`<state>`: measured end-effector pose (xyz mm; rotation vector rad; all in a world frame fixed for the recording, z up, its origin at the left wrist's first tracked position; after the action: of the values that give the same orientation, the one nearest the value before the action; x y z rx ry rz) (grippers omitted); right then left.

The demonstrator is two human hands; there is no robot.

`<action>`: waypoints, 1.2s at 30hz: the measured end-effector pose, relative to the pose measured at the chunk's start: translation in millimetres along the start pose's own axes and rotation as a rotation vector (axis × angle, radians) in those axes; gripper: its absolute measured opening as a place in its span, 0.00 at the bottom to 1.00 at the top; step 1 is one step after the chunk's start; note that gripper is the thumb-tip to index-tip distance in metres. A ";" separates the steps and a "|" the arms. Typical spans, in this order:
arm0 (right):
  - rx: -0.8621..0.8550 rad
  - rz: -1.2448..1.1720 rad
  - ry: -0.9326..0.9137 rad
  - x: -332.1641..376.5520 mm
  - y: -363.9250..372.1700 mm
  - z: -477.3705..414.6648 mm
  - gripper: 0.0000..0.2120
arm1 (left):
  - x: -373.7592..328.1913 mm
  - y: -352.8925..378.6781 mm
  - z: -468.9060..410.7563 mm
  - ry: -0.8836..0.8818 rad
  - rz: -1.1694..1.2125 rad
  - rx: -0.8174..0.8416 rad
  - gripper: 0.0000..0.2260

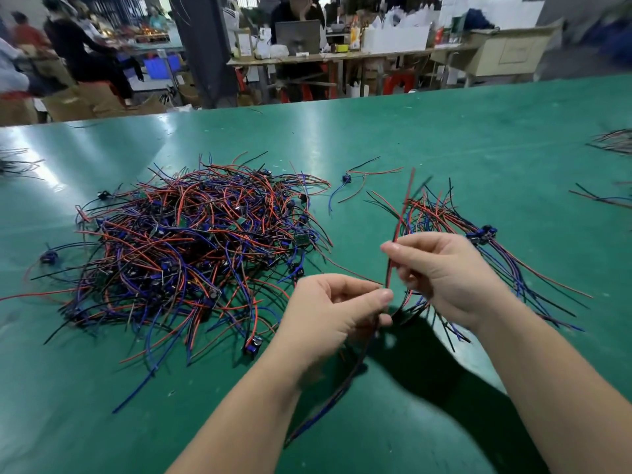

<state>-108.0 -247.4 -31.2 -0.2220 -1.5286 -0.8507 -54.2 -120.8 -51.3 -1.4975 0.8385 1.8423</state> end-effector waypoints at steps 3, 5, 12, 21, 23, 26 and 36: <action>-0.186 -0.104 -0.086 18.5 -29.4 -4.6 0.05 | 12.4 18.7 4.9 -0.098 -0.067 0.165 0.03; -0.261 -0.216 -0.131 24.9 -43.9 -5.2 0.05 | 18.4 25.6 7.9 -0.133 -0.114 0.246 0.04; -0.429 -0.205 -0.291 39.0 -66.0 -2.4 0.06 | 14.0 5.8 -1.5 -0.097 0.004 0.030 0.16; 0.210 0.746 -0.431 10.9 35.7 17.6 0.13 | 5.2 -15.5 -9.7 -0.063 0.272 -0.092 0.19; 0.130 0.638 -0.442 19.4 27.7 18.1 0.13 | 2.2 -10.9 -8.8 -0.085 0.256 -0.024 0.22; 0.077 0.347 -0.406 34.3 10.9 13.6 0.15 | 1.6 -8.8 -7.6 -0.112 0.223 0.020 0.22; -0.595 1.008 -0.261 65.1 -124.1 -11.2 0.05 | -10.4 -49.2 -7.1 0.037 -0.211 -0.332 0.09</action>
<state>-185.4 -364.0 -18.5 -1.4452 -1.1165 -0.4216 -9.6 -97.1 -46.8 -1.7522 0.3818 1.8619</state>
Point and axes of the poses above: each hand's wrist, its own z-axis away from the middle knuckle, its own y-axis out of the palm, x = y × z, the point moved 9 cm from there along -z, towards the middle knuckle, and after that the axes turned 9 degrees about -z, right-handed, at the moved point
